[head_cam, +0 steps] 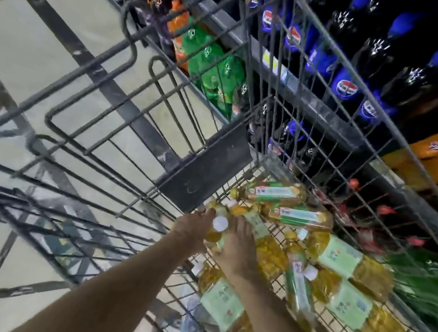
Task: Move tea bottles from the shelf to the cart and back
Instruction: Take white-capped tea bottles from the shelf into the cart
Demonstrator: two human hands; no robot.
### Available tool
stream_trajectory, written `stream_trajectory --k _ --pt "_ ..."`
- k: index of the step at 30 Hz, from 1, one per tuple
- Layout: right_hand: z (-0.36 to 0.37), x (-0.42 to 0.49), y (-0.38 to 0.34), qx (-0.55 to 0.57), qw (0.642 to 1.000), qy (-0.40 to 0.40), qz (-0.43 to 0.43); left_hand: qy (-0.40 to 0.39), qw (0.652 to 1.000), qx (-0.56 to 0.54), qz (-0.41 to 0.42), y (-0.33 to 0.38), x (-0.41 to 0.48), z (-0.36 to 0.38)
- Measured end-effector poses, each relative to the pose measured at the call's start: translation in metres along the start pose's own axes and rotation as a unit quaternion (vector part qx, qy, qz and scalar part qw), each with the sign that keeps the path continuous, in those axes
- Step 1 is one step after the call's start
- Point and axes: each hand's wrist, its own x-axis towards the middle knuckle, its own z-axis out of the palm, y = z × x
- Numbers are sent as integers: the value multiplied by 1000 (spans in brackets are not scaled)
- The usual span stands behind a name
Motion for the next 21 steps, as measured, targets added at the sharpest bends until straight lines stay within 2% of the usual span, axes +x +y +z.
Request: stream_trajectory --k 5,9,13,16,19,21 --pt "20 1 -2 -48 996 81 11 43 997 -57 -15 -1 8 6" --pt "15 6 -6 -73 996 57 13 47 997 -56 -18 -1 7 2" --pt "-2 1 -3 19 997 33 66 7 1000 -18 -4 1 0 -11" --pt "-14 -14 7 83 991 27 101 -3 999 -5 38 6 -6 -22" --pt "-25 -29 27 120 982 52 138 -4 997 -35 64 13 -6 -28" --pt "-31 -37 46 148 969 73 186 15 995 -87 43 18 -1 -28"
